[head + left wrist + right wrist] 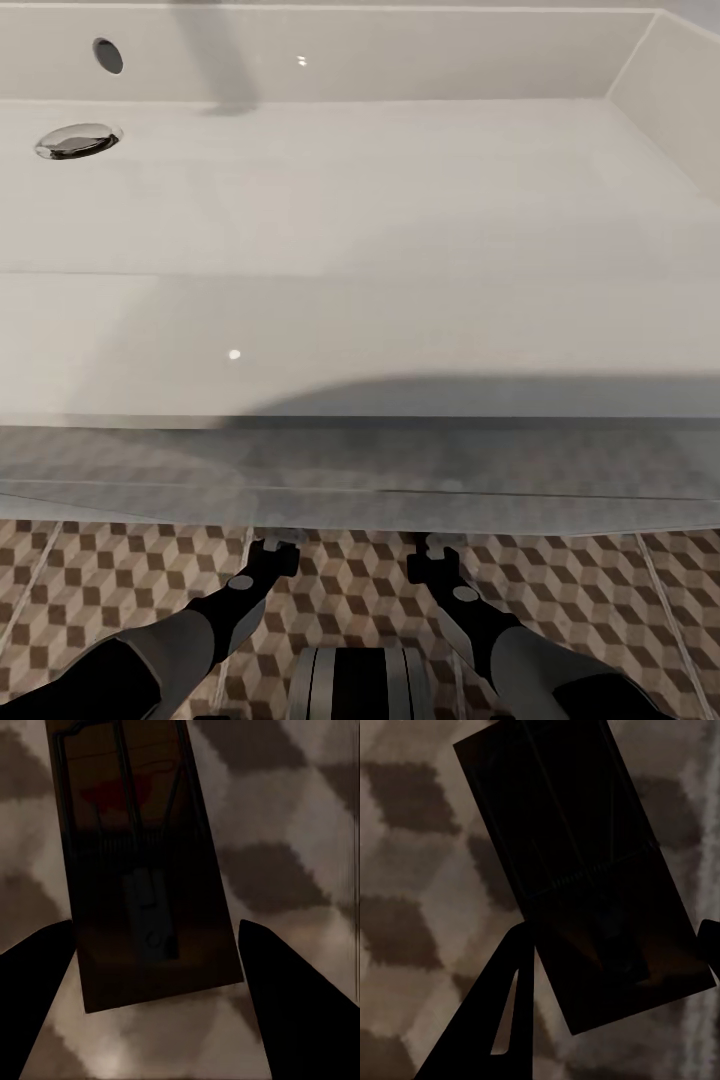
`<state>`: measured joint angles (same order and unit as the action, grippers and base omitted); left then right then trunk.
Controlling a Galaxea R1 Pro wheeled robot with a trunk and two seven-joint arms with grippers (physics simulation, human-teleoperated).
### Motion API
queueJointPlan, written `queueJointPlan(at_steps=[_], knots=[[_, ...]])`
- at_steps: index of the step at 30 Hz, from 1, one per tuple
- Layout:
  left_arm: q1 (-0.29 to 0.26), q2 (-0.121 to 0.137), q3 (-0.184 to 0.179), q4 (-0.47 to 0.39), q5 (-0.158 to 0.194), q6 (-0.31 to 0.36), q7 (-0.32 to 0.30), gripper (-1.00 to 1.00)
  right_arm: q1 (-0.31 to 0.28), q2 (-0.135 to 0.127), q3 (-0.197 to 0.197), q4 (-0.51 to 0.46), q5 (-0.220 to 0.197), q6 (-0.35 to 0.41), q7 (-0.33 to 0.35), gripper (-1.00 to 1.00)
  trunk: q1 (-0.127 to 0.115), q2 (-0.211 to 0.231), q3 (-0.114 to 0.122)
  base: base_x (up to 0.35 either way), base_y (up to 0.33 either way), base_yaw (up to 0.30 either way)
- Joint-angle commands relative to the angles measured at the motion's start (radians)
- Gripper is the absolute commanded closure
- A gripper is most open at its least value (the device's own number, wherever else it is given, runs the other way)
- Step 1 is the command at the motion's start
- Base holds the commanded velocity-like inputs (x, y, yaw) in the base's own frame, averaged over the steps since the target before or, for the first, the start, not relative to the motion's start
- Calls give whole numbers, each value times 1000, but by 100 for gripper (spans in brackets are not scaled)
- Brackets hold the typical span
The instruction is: Take the four mousetraps from the cabinet in the bathroom and place them on the bathroom floor. Make sure all four end up on the same floor surface, and ensure that at least two of them are either under or directly next to the same bathroom sink.
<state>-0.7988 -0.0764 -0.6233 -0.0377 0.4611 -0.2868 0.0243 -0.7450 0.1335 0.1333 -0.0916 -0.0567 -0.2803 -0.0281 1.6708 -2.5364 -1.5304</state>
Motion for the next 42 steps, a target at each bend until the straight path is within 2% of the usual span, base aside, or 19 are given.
queueJointPlan(at_steps=[1,17,42], knots=[[0,-1,-8,1,6,-5,1,100,-1,0,8,1,-6,-3,-3,100,0,0,-1,0,0,0],[0,-8,-9,-5,4,1,-4,100,-1,0,7,1,-6,-5,-3,100,0,0,-1,9,0,0],[0,-5,-6,1,10,4,-3,100,0,0,6,2,-7,-7,-3,100,0,0,-1,33,0,0]])
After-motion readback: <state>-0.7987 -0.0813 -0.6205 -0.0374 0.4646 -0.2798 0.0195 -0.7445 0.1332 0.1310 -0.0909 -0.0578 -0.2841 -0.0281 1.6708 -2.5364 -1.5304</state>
